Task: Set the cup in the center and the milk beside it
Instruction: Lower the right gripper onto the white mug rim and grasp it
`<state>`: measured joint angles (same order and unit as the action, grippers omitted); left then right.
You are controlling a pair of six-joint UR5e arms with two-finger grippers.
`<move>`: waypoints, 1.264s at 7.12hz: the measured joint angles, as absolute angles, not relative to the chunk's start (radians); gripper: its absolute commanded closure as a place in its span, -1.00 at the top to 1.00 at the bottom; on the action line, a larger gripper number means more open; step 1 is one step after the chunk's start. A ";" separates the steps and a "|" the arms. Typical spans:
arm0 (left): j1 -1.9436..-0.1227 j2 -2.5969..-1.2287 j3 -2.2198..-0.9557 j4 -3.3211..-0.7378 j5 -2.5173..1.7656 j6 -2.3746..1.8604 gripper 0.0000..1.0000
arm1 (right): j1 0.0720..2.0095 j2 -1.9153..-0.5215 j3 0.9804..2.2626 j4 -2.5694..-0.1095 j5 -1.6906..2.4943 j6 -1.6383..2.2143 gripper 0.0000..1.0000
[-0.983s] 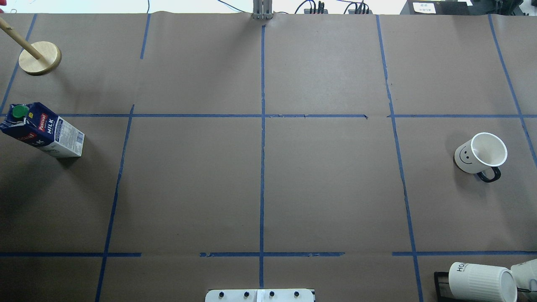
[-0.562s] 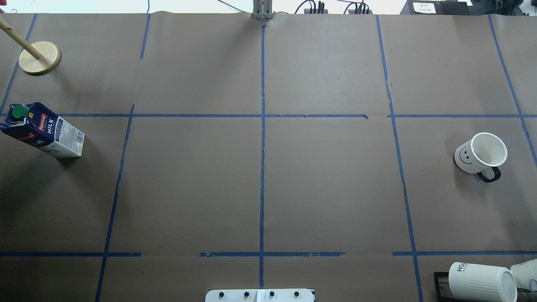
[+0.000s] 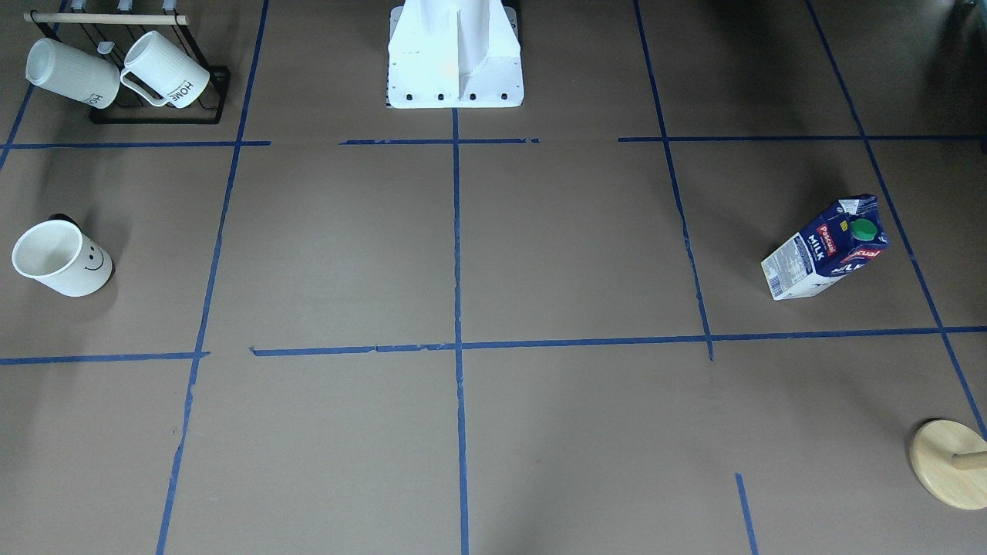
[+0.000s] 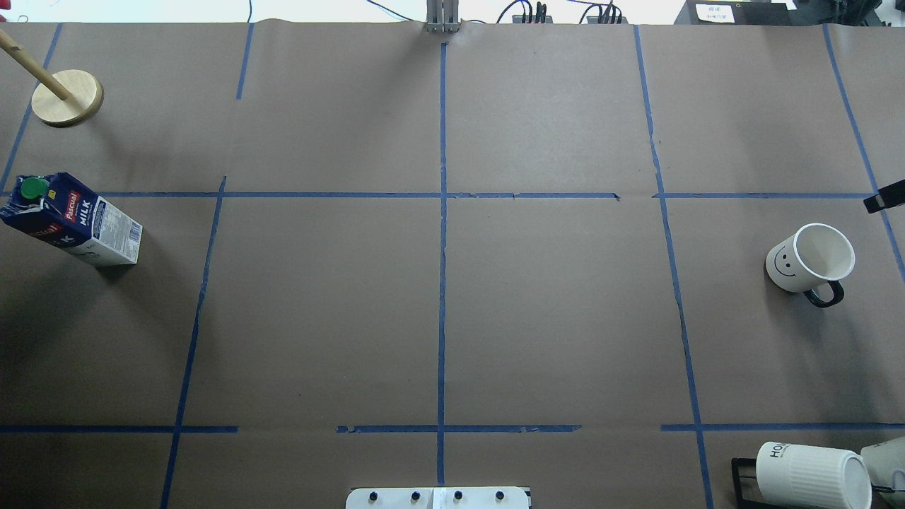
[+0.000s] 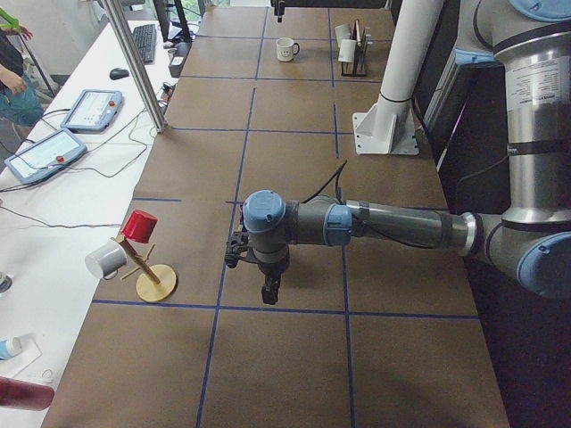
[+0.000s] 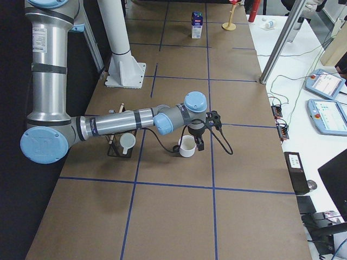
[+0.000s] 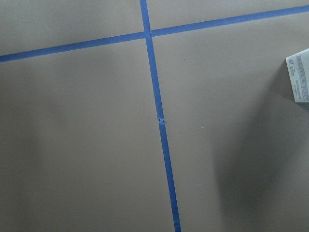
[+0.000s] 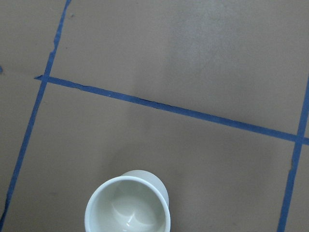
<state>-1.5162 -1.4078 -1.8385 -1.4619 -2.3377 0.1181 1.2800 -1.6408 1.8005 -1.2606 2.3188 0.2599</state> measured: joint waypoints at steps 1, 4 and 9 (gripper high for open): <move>-1.516 -1.407 -1.839 -1.462 -2.338 0.118 1.00 | 1.253 -1.642 1.769 -1.207 2.300 0.279 1.00; -1.516 -1.403 -1.844 -1.462 -2.338 0.118 1.00 | 1.185 -1.652 1.681 -1.023 2.269 0.401 1.00; -1.516 -1.398 -1.845 -1.462 -2.338 0.118 1.00 | 1.069 -1.693 1.636 -0.921 2.197 0.470 -0.74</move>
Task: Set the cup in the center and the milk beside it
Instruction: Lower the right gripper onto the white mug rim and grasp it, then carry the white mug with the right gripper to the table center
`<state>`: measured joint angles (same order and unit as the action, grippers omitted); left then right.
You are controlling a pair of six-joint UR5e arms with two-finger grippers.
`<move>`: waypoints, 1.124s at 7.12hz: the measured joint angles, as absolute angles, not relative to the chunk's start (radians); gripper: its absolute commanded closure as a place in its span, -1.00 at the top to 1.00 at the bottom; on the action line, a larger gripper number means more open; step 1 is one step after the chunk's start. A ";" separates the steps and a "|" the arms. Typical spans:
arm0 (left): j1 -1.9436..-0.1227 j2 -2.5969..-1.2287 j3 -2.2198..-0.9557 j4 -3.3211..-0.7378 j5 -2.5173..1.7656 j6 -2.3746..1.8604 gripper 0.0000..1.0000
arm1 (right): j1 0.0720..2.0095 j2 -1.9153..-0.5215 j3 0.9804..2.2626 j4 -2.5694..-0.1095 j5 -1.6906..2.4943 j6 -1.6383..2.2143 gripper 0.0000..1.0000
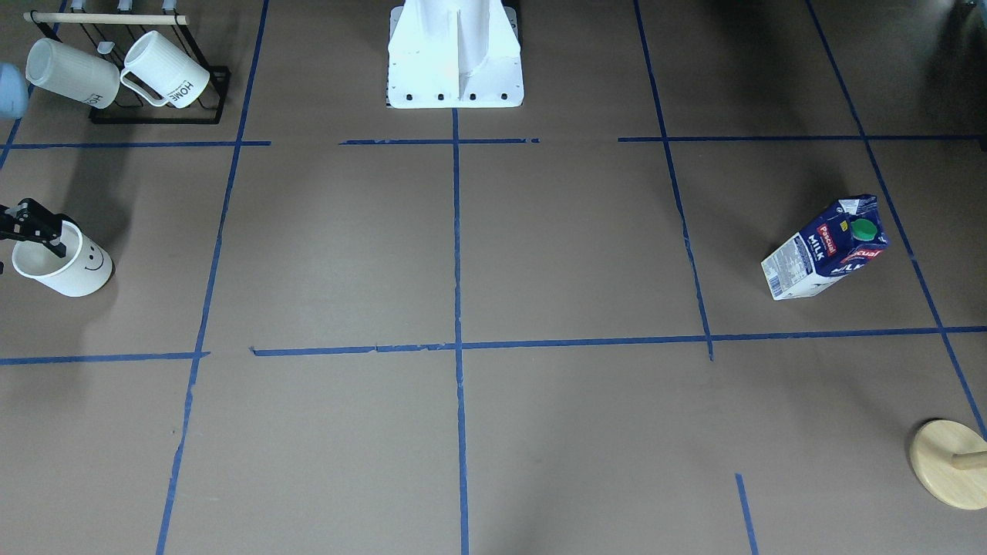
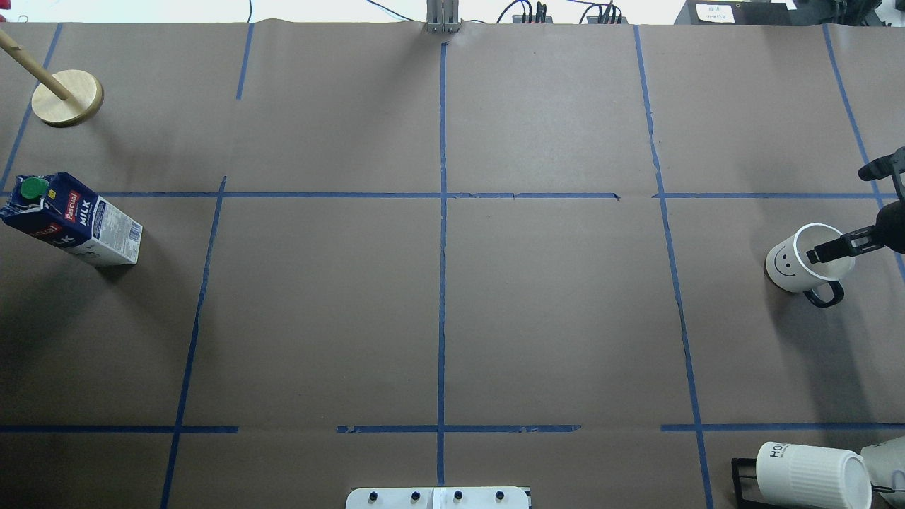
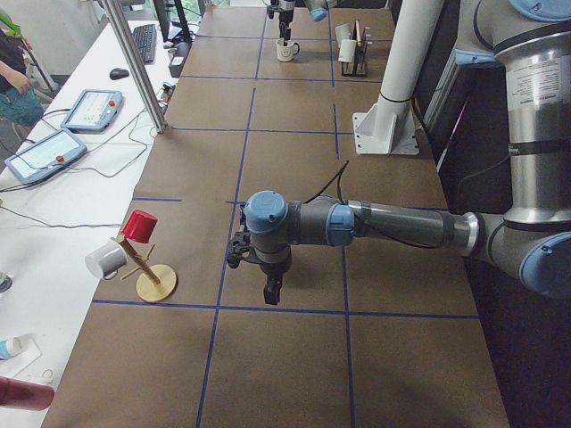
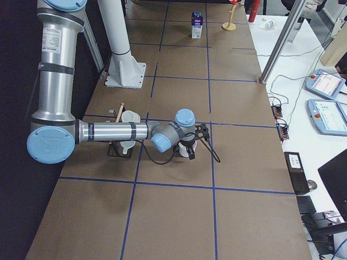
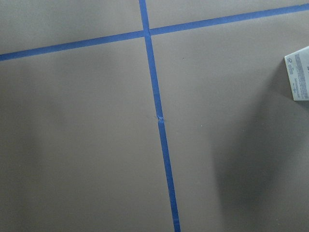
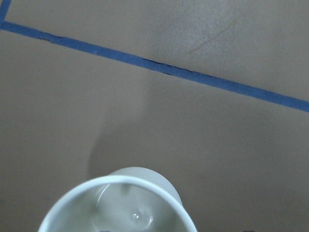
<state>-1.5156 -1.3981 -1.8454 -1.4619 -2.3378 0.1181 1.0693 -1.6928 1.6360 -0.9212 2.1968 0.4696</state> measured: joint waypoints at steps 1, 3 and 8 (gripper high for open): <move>-1.516 -1.398 -1.845 -1.462 -2.338 0.118 1.00 | 1.064 -1.693 1.629 -0.921 2.197 0.470 -0.99; -1.516 -1.398 -1.845 -1.462 -2.338 0.118 1.00 | 1.062 -1.691 1.624 -0.922 2.202 0.474 -1.00; -1.516 -1.397 -1.845 -1.463 -2.338 0.118 1.00 | 1.101 -1.557 1.675 -1.066 2.301 0.564 -1.00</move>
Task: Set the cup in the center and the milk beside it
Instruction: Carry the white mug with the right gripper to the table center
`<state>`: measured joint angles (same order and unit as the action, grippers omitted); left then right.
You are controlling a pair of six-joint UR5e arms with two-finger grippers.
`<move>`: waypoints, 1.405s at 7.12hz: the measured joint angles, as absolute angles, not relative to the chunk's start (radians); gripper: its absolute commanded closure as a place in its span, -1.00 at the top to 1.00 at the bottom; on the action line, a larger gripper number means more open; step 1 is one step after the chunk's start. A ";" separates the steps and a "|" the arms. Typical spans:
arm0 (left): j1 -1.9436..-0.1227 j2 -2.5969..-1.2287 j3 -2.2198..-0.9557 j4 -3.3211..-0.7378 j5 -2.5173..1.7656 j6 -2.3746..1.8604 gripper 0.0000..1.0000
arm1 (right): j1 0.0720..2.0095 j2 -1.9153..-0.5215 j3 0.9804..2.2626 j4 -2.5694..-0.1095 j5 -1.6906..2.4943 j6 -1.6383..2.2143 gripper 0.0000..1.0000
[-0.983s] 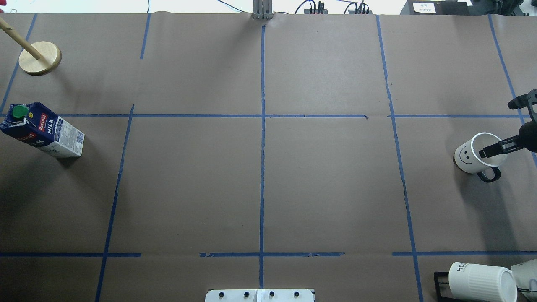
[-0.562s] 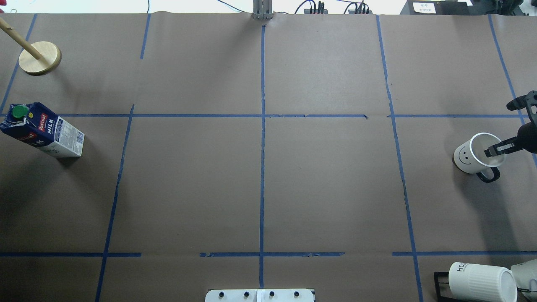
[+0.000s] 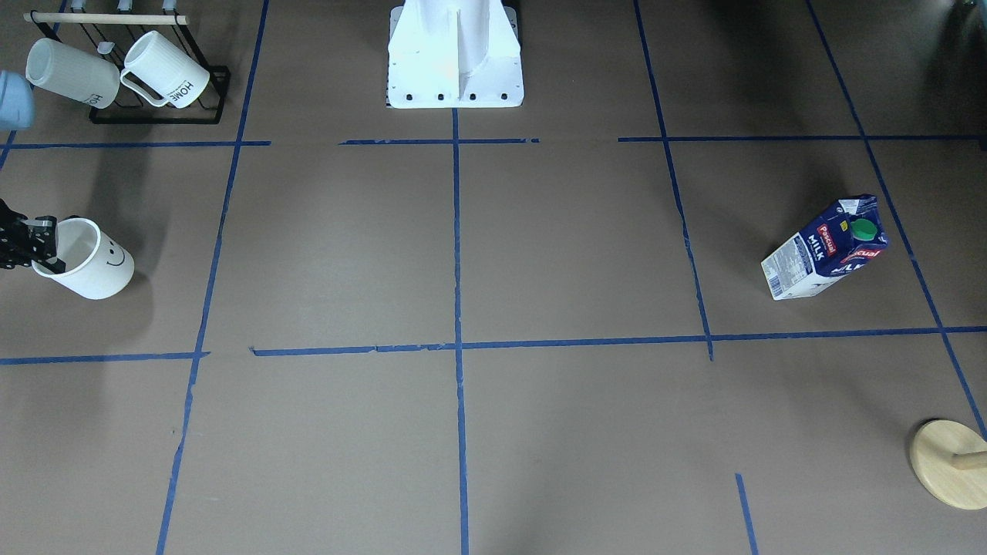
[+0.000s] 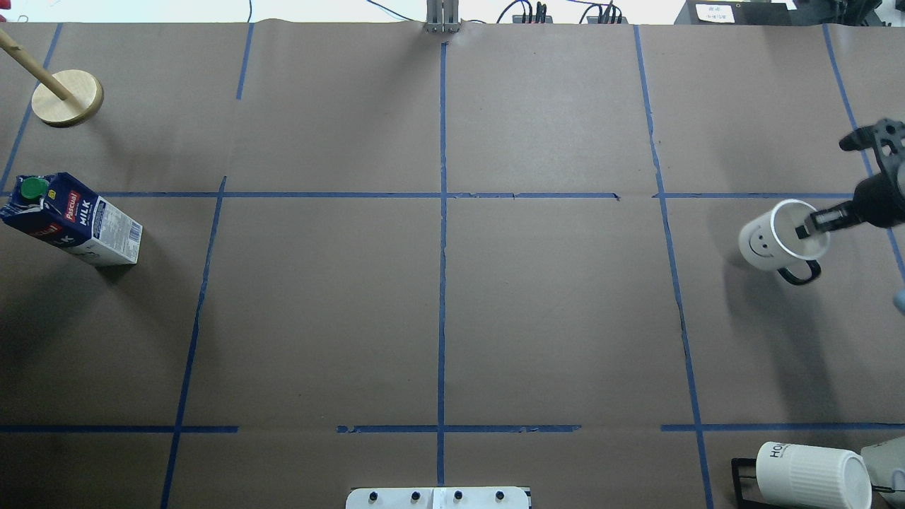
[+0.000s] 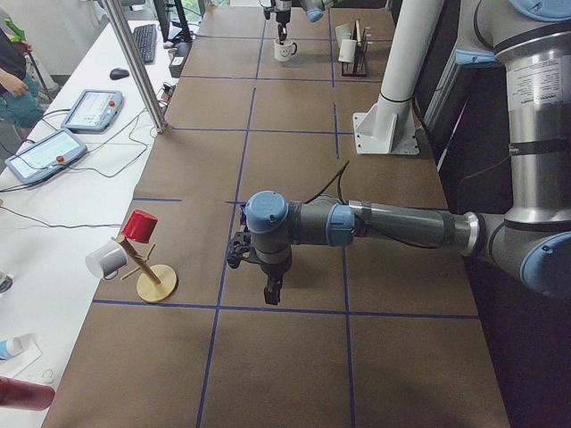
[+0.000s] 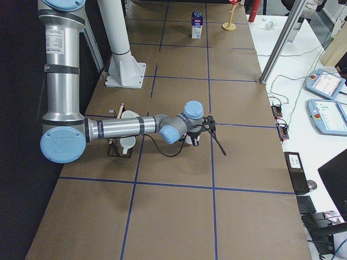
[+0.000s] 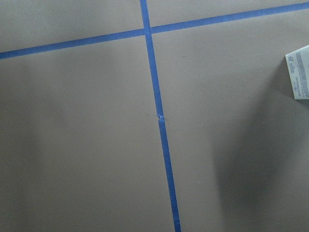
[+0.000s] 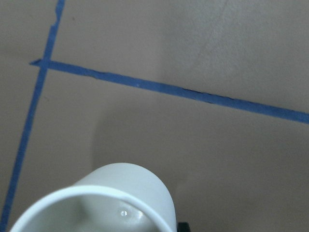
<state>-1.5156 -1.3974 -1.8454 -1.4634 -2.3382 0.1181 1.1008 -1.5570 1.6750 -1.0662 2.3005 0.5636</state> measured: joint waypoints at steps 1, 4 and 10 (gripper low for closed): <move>-1.516 -1.398 -1.845 -1.463 -2.339 0.118 1.00 | 1.104 -1.451 1.715 -1.230 2.303 0.606 -1.00; -1.515 -1.400 -1.845 -1.464 -2.338 0.118 1.00 | 0.950 -1.111 1.691 -1.535 2.190 0.852 -1.00; -1.514 -1.398 -1.835 -1.460 -2.338 0.118 1.00 | 0.667 -0.768 1.438 -1.548 1.975 1.336 -1.00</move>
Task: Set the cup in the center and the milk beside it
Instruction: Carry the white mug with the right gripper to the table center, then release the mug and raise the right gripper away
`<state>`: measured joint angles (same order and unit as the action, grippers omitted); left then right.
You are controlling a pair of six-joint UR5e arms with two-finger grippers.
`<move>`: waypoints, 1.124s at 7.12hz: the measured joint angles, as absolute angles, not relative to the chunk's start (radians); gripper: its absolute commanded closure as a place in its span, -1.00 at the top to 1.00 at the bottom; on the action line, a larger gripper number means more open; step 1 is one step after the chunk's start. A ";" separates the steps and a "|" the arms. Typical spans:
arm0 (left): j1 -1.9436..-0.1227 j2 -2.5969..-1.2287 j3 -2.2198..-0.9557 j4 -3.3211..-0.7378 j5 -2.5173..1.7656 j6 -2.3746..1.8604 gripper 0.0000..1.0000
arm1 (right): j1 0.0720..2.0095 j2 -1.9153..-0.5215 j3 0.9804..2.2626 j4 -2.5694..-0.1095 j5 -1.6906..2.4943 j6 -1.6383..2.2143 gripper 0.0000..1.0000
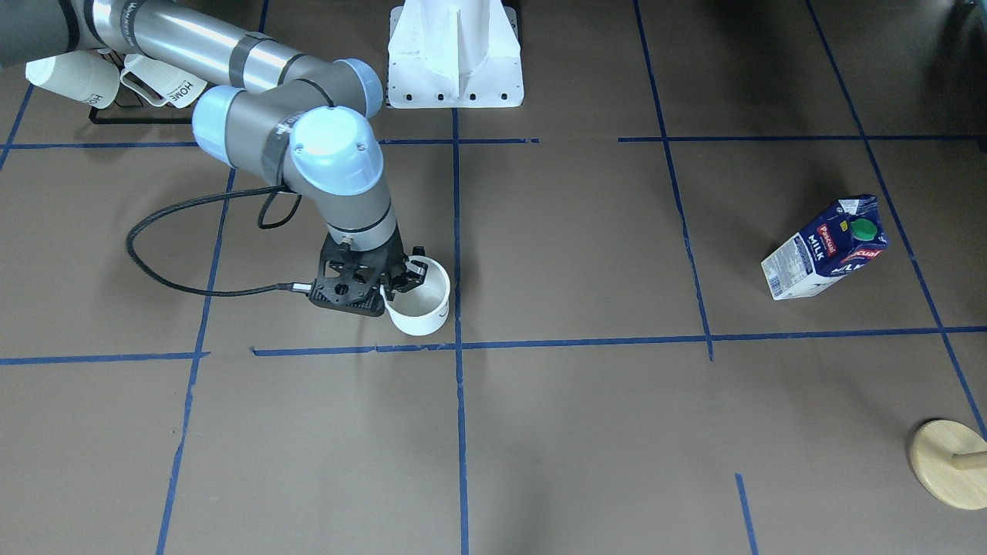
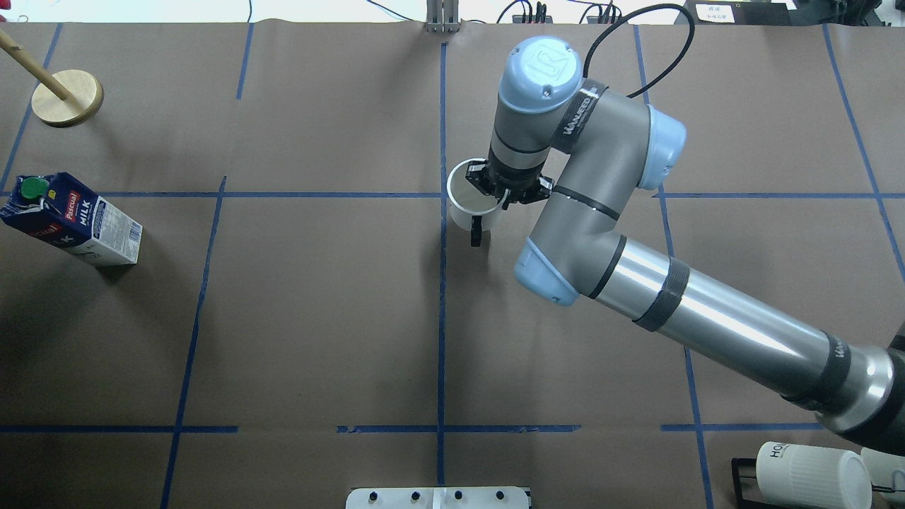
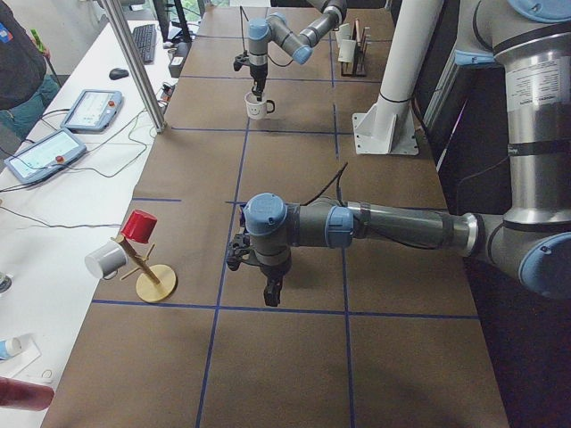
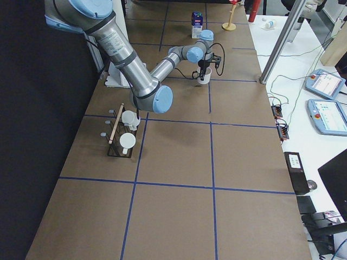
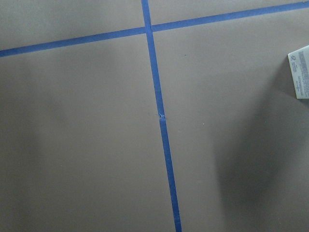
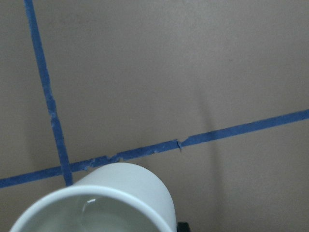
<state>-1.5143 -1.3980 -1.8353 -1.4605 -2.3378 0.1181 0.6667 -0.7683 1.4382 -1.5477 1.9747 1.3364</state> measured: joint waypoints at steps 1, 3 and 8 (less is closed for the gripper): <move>-1.514 -1.398 -1.835 -1.459 -2.338 0.118 1.00 | 0.650 -0.761 1.426 -1.546 1.966 1.374 -0.95; -1.514 -1.397 -1.835 -1.458 -2.338 0.118 1.00 | 0.625 -0.758 1.399 -1.504 1.948 1.439 0.98; -1.514 -1.397 -1.832 -1.463 -2.338 0.118 1.00 | 0.709 -0.776 1.487 -1.532 2.008 1.339 1.00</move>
<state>-1.5140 -1.3975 -1.8320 -1.4632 -2.3378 0.1178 0.7091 -0.7762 1.4873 -1.5324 2.0083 1.3387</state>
